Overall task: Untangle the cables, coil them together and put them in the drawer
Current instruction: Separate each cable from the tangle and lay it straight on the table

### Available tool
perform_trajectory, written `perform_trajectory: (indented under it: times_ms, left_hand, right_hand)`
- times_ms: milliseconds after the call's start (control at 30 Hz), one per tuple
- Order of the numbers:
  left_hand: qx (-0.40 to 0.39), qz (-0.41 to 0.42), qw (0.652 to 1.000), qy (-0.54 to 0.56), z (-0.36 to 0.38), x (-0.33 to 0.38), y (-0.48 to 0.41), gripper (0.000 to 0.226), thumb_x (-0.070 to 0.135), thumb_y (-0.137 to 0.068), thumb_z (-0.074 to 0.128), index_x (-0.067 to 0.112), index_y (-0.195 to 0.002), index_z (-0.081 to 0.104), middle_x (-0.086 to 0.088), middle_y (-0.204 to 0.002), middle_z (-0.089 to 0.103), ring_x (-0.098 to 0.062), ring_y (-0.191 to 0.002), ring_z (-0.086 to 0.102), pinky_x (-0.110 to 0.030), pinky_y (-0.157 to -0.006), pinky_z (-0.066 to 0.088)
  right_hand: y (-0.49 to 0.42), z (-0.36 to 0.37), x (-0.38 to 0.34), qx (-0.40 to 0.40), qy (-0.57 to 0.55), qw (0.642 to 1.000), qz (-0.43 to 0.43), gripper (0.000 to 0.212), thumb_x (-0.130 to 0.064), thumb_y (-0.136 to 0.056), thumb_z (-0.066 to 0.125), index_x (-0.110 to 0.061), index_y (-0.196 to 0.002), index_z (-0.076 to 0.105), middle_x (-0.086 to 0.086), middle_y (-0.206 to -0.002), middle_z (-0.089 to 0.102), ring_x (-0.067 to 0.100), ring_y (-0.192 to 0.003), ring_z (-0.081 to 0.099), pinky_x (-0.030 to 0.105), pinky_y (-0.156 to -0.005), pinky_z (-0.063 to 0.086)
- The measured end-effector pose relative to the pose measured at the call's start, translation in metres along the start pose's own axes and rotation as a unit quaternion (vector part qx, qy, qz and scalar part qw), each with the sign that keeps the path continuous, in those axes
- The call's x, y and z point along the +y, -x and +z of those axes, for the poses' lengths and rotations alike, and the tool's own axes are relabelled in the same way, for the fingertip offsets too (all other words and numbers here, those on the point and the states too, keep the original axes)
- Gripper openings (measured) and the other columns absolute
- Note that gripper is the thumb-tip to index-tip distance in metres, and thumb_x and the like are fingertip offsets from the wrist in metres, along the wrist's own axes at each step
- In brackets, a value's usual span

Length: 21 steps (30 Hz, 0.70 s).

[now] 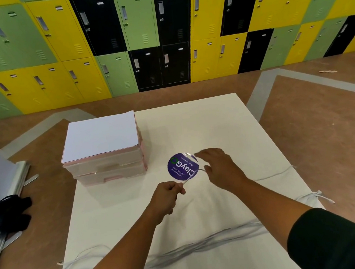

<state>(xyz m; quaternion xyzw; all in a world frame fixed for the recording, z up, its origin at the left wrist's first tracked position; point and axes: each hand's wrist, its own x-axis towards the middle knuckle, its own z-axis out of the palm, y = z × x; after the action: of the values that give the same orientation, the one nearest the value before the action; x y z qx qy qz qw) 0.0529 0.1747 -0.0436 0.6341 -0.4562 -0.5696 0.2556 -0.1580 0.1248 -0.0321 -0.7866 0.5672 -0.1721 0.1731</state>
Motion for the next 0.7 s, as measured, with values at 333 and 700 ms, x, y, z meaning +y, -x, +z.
perform_trajectory:
  times_ms: [333,700]
  left_hand:
    - [-0.035,0.075,0.996,-0.016,0.001,0.004,-0.002,0.036,0.036,-0.103,0.049,0.009,-0.092,0.07,0.006,-0.055,0.051,-0.008,-0.048,0.043,-0.022,-0.044,0.039]
    - [0.03,0.145,0.969,-0.198,0.004,0.003,-0.01,0.024,0.022,-0.105,0.046,0.015,-0.095,0.067,0.0,-0.085,0.055,-0.009,-0.069,0.05,-0.005,-0.053,0.037]
  right_hand:
    - [-0.002,0.015,-0.024,-0.135,-0.067,0.988,-0.025,0.023,-0.033,-0.1,0.054,-0.024,-0.112,0.071,-0.005,-0.11,0.068,0.015,-0.1,0.062,0.032,-0.084,0.052]
    - [-0.003,0.011,-0.025,-0.144,-0.069,0.987,0.017,0.024,-0.033,-0.101,0.051,-0.022,-0.108,0.071,-0.001,-0.104,0.071,0.011,-0.082,0.056,0.023,-0.068,0.047]
